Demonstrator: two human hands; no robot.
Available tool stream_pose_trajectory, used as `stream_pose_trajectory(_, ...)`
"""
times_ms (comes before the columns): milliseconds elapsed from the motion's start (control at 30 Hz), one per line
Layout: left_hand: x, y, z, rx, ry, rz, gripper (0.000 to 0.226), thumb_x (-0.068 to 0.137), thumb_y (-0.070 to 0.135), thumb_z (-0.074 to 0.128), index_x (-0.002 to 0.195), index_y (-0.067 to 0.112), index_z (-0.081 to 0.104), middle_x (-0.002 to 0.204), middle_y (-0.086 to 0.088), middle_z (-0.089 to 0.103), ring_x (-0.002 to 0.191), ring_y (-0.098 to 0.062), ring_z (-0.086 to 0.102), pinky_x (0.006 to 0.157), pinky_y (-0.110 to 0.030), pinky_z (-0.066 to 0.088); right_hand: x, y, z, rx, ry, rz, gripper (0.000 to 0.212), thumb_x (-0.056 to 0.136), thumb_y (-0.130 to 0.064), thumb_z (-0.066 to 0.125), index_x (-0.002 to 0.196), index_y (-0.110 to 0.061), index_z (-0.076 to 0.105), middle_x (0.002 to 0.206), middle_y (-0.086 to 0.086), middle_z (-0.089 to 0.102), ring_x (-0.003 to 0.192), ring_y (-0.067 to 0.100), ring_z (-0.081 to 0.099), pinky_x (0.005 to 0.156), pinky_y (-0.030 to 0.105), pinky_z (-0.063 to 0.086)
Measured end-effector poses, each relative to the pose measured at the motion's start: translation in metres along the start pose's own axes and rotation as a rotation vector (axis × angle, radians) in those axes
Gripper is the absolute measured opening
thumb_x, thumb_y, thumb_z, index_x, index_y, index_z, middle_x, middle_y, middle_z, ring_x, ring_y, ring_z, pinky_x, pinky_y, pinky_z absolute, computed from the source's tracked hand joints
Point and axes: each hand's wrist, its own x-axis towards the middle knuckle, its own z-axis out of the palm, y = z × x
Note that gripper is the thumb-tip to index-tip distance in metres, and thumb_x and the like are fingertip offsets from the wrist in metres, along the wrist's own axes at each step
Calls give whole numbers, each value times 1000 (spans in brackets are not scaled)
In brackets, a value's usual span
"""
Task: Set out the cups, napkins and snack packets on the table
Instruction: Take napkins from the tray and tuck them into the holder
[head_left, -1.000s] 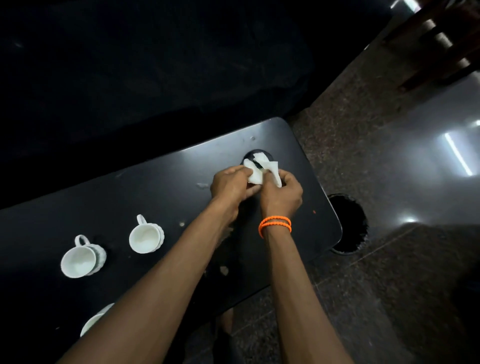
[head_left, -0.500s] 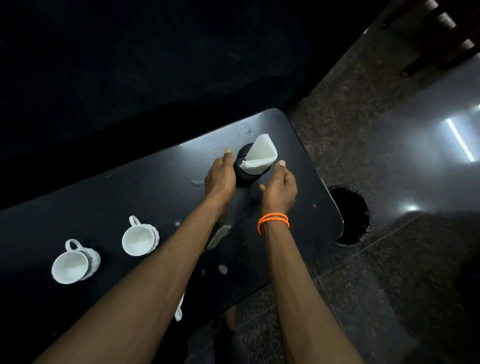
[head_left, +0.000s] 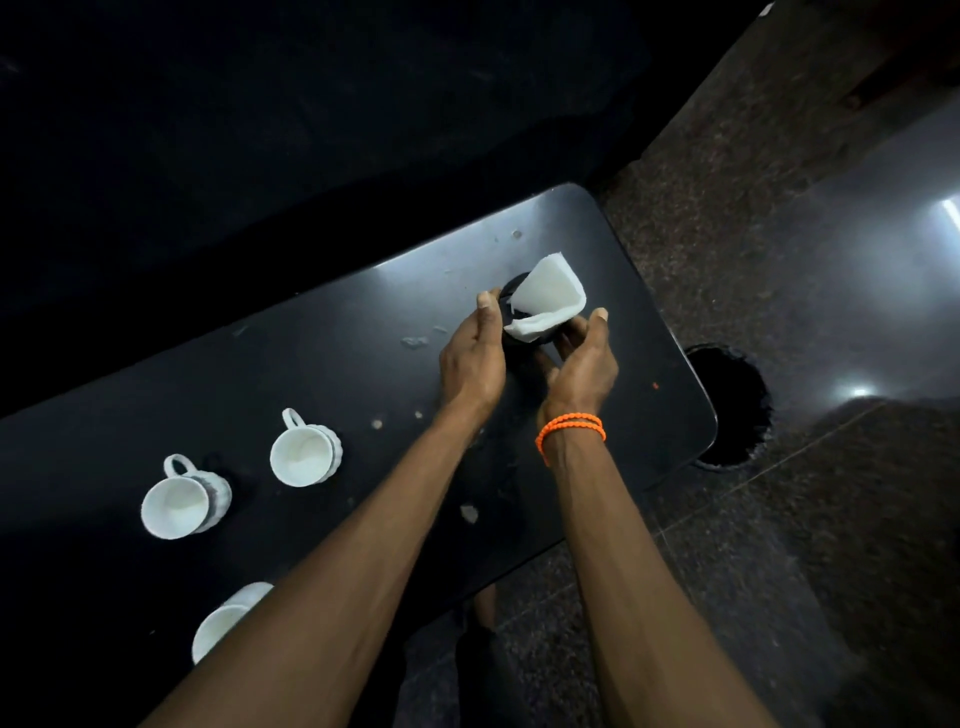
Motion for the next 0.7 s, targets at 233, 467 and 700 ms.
stream_pose_trajectory(233, -47, -19, -19, -98, 34, -40, 56, 109, 59, 24, 148, 36, 56, 153, 4, 59, 141, -20, 55, 118, -49, 44, -37, 23, -23, 78, -21, 73, 40, 106, -38, 48, 98, -9, 74, 73, -7, 80, 70, 3, 77, 59, 24, 60)
stream_pose_trajectory(467, -97, -57, -45, -112, 102, -115, 51, 108, 59, 29, 145, 41, 59, 153, 10, 58, 142, -9, 52, 122, -35, 38, -81, 61, -51, 18, -10, 119, 43, 105, -38, 50, 110, -4, 75, 105, 12, 80, 98, 23, 77, 82, 38, 63)
stream_pose_trajectory(700, -123, -82, -63, -191, 116, -151, 57, 100, 73, 28, 141, 49, 59, 151, 16, 59, 141, -13, 55, 121, -46, 40, -108, 87, -67, -80, -28, 115, 41, 104, -41, 50, 102, -10, 78, 102, 10, 81, 100, 24, 77, 83, 41, 62)
